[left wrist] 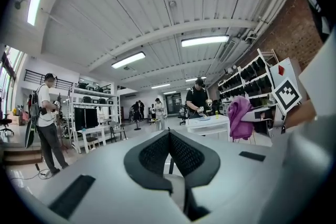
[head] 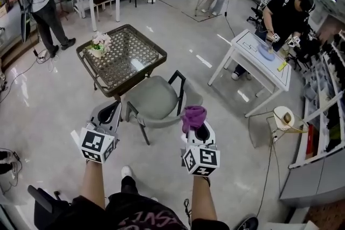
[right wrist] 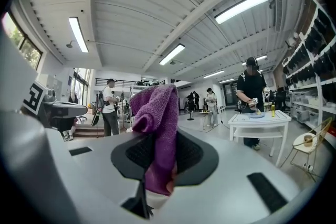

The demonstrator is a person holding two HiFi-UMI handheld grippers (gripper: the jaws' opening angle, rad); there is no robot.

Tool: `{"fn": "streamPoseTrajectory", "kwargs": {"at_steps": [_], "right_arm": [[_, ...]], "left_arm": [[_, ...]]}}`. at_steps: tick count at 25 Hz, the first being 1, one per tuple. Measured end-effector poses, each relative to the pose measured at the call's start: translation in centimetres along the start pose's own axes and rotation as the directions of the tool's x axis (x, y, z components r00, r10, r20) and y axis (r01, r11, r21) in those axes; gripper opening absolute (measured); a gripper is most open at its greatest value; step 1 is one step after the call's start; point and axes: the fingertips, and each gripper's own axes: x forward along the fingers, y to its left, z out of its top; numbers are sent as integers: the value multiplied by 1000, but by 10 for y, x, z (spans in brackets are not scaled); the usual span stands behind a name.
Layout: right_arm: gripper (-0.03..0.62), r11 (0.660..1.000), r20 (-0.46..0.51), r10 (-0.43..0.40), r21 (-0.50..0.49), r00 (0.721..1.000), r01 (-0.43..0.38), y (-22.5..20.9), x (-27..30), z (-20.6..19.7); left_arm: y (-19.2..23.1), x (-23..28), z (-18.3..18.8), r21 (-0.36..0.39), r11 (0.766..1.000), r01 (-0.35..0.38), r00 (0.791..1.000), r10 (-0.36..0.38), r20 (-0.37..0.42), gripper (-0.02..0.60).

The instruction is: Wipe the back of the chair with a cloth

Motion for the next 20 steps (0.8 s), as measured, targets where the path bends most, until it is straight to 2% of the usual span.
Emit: {"fn": "streamPoseTrajectory", "kwargs": {"at_steps": [7,20], "right_arm": [[89,999,-22,32,-18,999,-33,14,-2,-2],[89,998,3,39,-39,999,-39,20,2,7]], "left_arm": [[0,-11,6,-8,1000,-17,1000,17,12,9],[5,-9,4,-36,999,9,1000,-9,1,9]]}}
